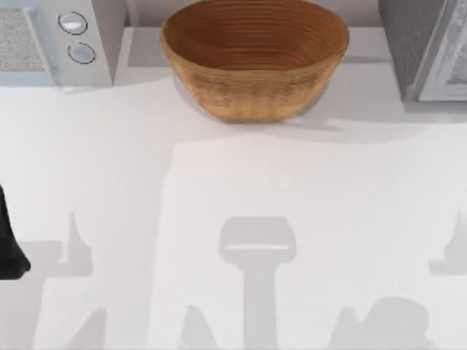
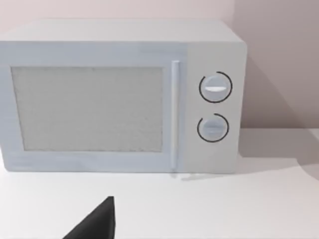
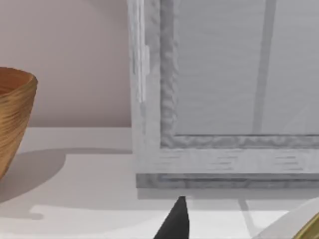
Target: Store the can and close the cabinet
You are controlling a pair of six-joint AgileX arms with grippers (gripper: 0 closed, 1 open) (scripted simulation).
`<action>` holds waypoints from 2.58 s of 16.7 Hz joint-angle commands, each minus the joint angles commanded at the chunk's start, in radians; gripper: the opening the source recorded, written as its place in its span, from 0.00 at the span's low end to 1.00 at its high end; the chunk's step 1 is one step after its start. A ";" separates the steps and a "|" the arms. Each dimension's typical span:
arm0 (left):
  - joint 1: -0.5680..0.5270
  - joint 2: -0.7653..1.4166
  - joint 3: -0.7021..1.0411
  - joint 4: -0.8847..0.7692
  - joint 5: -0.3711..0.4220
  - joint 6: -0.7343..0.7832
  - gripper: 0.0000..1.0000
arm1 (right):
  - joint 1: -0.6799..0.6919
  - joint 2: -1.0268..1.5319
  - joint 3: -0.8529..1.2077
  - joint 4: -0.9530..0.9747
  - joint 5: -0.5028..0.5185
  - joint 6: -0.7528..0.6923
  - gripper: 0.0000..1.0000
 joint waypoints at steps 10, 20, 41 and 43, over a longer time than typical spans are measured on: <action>0.000 0.000 0.000 0.000 0.000 0.000 1.00 | 0.080 0.555 0.709 -0.177 0.081 0.010 0.00; 0.000 0.000 0.000 0.000 0.000 0.000 1.00 | 0.165 1.164 1.552 -0.373 0.173 0.015 0.00; 0.000 0.000 0.000 0.000 0.000 0.000 1.00 | 0.141 1.695 2.241 -0.550 0.156 0.017 0.00; 0.000 0.000 0.000 0.000 0.000 0.000 1.00 | 0.129 1.806 2.397 -0.588 0.146 0.017 0.00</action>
